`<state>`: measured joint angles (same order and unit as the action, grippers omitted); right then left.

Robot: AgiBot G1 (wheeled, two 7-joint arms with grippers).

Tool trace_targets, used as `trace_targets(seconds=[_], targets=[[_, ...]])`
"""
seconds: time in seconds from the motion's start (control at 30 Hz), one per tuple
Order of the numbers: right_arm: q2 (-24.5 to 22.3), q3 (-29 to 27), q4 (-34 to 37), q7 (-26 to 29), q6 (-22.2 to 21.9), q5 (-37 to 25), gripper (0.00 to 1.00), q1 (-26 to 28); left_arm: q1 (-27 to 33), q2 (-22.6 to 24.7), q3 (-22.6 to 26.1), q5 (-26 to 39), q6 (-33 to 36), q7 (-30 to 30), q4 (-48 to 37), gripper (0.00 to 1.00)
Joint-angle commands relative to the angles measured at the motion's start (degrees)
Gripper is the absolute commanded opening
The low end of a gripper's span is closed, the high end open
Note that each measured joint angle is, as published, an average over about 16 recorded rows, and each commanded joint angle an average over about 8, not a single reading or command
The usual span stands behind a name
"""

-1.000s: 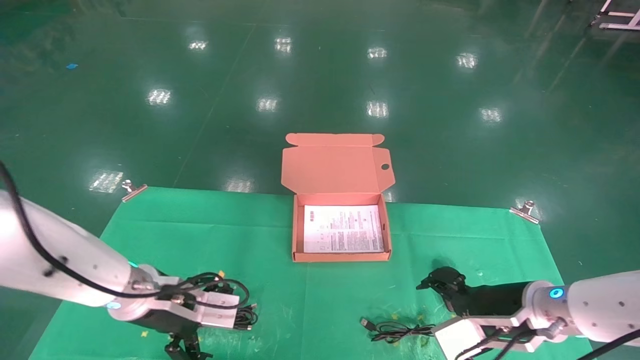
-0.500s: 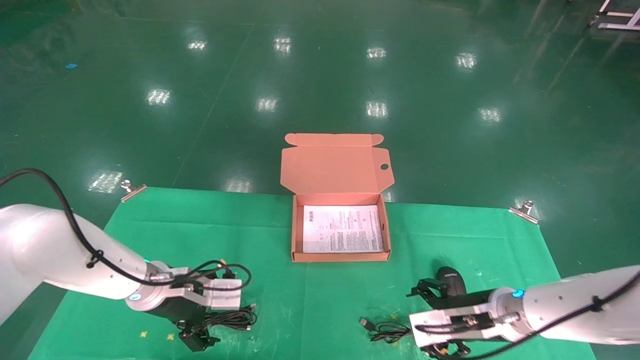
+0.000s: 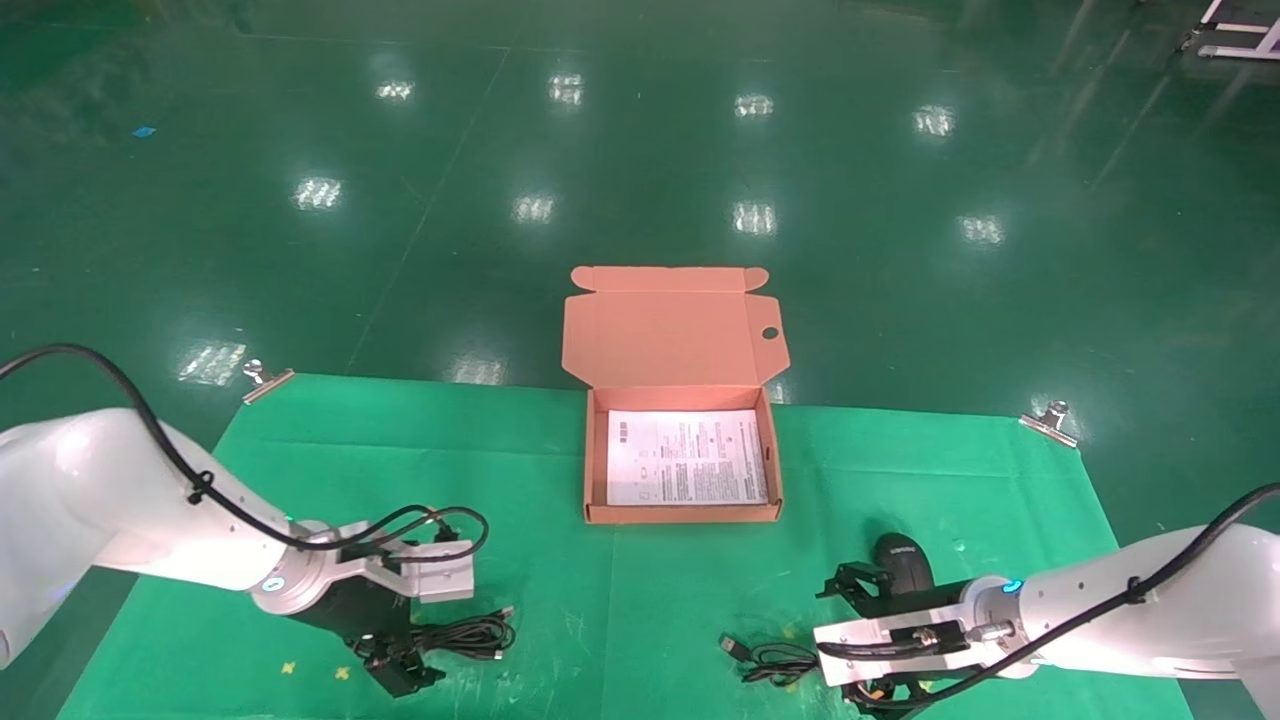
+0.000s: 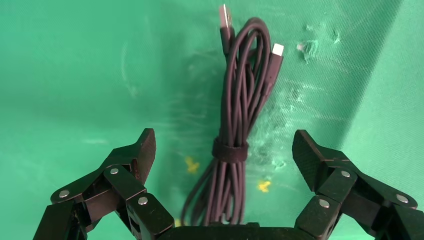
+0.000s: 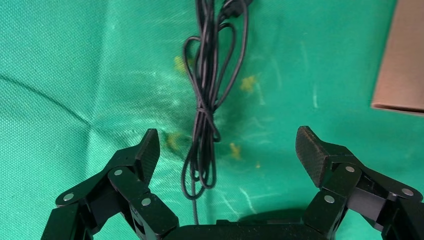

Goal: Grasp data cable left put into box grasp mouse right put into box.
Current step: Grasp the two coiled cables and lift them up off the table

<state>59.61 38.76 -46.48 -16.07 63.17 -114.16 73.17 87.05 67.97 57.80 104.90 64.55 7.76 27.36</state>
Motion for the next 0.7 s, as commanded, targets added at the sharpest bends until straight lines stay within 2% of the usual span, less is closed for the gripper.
trace_targets(seconds=[0.03, 0.13, 0.17, 0.2, 0.7], targets=[[0.39, 0.09, 1.25, -0.79, -0.34, -0.08, 0.6, 0.24, 0.27, 0.52, -0.31, -0.58, -0.16, -1.13, -2.39, 0.43], [0.7, 0.12, 2.32, -1.36, -0.93, -0.2, 0.22, 0.34, 0.54, 0.98, -0.65, -1.16, -0.29, -2.08, -4.64, 0.05], [0.78, 0.12, 2.57, -1.47, -1.08, -0.24, 0.1, 0.36, 0.61, 1.1, -0.71, -1.26, -0.33, -2.29, -5.11, 0.0], [0.83, 0.13, 2.74, -1.53, -1.18, -0.27, 0.0, 0.37, 0.65, 1.19, -0.75, -1.33, -0.38, -2.41, -5.41, 0.0], [0.69, 0.09, 2.31, -1.37, -1.01, -0.15, 0.0, 0.39, 0.63, 0.99, -0.7, -1.27, -0.2, -2.09, -4.62, 0.0]])
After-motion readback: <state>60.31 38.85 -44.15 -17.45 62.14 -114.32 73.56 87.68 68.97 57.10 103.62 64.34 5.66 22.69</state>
